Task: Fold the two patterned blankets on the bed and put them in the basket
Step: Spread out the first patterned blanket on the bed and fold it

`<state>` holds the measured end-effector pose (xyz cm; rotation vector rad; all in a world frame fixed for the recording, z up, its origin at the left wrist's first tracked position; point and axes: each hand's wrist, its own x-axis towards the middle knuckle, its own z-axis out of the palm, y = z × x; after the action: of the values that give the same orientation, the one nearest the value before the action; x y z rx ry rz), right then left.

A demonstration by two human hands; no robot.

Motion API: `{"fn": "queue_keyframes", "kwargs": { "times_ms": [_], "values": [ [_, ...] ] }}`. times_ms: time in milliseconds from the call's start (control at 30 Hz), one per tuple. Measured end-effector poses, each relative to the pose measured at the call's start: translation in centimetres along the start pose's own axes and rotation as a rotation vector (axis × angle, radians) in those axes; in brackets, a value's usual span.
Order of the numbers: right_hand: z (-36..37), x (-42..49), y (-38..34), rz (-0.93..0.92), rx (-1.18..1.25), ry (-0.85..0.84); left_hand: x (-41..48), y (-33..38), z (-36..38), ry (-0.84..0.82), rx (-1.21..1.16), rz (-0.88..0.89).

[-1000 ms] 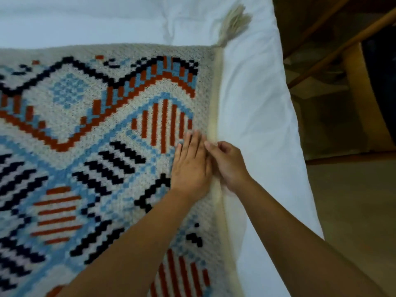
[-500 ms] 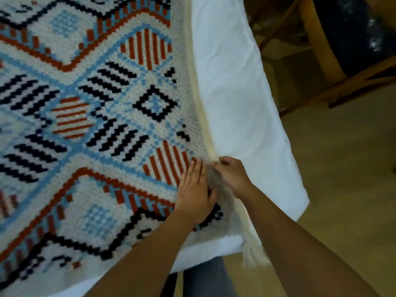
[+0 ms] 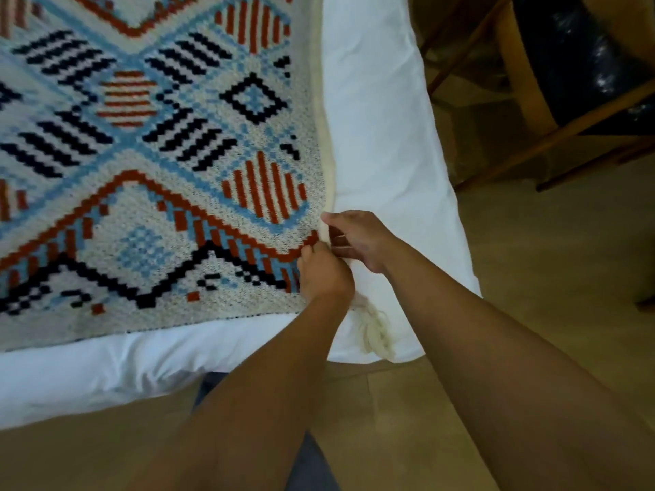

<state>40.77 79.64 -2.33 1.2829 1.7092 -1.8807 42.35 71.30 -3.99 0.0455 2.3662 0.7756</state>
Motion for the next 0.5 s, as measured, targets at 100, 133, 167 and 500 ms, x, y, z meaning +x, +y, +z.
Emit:
{"fn": "queue_keyframes", "kwargs": {
  "times_ms": [100,133,167,500],
  "values": [
    [1.2,0.7,-1.2,-0.009,-0.082,0.067,-0.1,-1.0,-1.4,-0.016,-0.078,0.007],
    [1.7,1.3,-1.6,-0.018,-0.105,0.097,-0.4,-1.3,-1.8,-0.014,-0.089,0.018],
    [2.1,1.8,-2.0,-0.024,-0.128,0.132,-0.8,-1.6,-2.1,-0.009,-0.091,0.026],
    [5.5,5.0,-6.0,-0.093,-0.341,0.331,-1.8,-4.6,-4.5,0.120,-0.259,-0.048]
  ]
}}
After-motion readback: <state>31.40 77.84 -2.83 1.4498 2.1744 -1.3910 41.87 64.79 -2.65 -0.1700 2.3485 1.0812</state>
